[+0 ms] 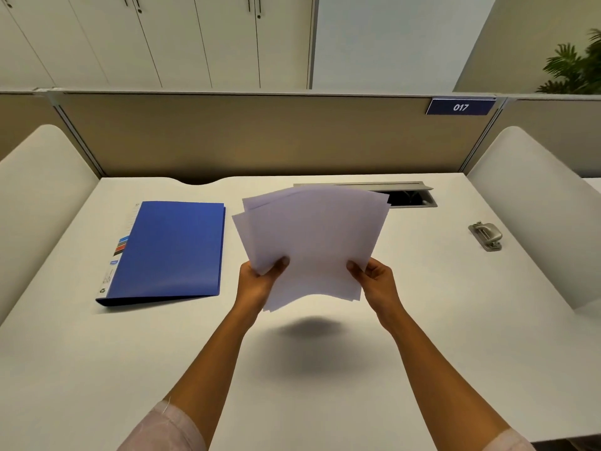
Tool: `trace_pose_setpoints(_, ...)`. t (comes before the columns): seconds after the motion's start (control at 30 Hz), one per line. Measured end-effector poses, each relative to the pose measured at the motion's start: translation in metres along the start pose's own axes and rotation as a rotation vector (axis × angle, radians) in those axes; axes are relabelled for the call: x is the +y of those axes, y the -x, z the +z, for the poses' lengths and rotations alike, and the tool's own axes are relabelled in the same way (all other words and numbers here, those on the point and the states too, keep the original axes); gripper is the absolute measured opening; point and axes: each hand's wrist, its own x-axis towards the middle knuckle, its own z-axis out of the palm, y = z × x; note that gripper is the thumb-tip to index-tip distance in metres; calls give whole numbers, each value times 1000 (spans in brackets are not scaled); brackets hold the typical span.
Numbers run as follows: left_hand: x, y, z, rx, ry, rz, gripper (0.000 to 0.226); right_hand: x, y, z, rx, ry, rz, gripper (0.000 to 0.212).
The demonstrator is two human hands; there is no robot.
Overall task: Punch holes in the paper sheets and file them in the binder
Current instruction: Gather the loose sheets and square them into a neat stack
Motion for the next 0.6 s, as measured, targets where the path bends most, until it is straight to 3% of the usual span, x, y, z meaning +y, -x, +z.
trace_pose_setpoints(0.27, -2, 1, 13, -18, 70, 22, 15, 5, 4, 1, 1, 23, 9, 9)
trace_pose_setpoints(0.6, 3, -1, 18, 12, 97, 74, 17, -1, 0, 1, 26, 31, -10, 10)
